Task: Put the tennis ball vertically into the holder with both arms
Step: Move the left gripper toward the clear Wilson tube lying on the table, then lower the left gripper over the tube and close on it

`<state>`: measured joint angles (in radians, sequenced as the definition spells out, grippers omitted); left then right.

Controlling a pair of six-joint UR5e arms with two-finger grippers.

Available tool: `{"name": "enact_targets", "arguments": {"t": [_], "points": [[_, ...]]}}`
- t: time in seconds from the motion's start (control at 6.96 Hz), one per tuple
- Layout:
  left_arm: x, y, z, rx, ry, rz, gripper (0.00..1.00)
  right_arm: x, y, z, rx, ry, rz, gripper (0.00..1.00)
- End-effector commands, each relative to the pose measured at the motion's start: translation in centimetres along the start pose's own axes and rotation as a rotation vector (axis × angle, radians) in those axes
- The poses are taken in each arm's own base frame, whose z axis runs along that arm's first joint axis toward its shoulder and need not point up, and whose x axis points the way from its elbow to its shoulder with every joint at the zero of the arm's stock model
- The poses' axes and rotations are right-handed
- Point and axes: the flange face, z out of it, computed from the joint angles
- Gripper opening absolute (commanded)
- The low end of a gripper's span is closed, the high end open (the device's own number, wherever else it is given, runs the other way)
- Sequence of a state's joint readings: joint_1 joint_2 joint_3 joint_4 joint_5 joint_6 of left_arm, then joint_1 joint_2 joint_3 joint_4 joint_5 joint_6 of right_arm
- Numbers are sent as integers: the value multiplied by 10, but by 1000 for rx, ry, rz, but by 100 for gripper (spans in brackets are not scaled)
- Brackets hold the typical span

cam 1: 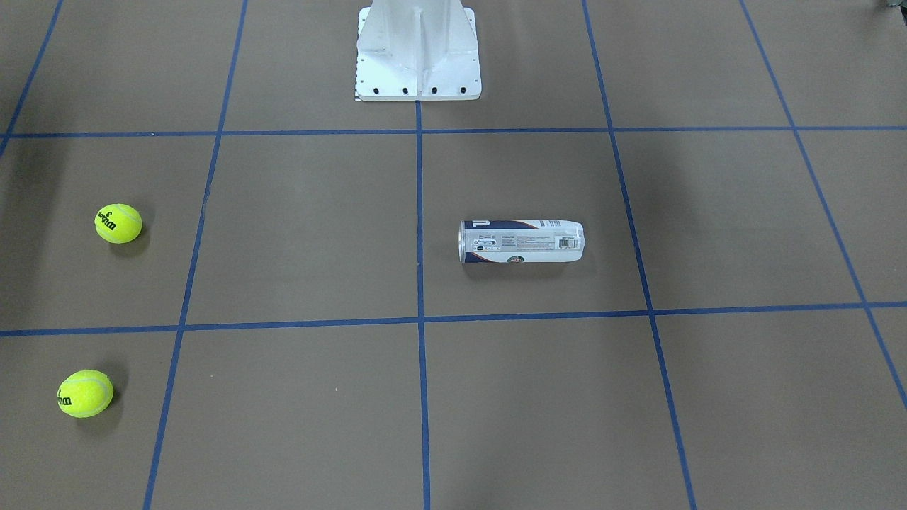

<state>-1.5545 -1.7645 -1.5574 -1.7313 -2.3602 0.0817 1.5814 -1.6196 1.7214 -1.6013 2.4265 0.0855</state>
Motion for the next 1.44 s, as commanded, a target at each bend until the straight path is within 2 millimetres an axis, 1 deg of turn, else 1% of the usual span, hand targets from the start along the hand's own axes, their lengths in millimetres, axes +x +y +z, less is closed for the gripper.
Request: {"name": "enact_targets", "arguments": {"t": [0.0,0.14,0.29,0.43,0.58,0.72,0.86,1.01,1.15,1.29], "points": [[104,-63,-6,41,110,114,100,0,-1,0,1,1,0,100],[183,-99,-6,62,135,248,100,2,0,1,-2,1,3,100],[245,-123,13,63,108,350,100,1,0,1,-2,0,3,100],[304,-137,19,72,127,430,99,1,-1,1,0,3,1,100],[363,-140,25,50,168,477,98,1,0,1,0,7,1,100],[447,-142,37,-17,224,539,99,1,0,1,0,7,1,100],[516,-140,43,-37,246,616,99,1,0,0,1,7,-2,100],[570,-132,52,-12,216,712,99,2,0,1,0,7,1,100],[625,-113,68,2,192,836,99,2,0,1,0,7,-1,100],[649,-102,80,24,133,942,99,1,0,1,0,3,-1,100]]}}
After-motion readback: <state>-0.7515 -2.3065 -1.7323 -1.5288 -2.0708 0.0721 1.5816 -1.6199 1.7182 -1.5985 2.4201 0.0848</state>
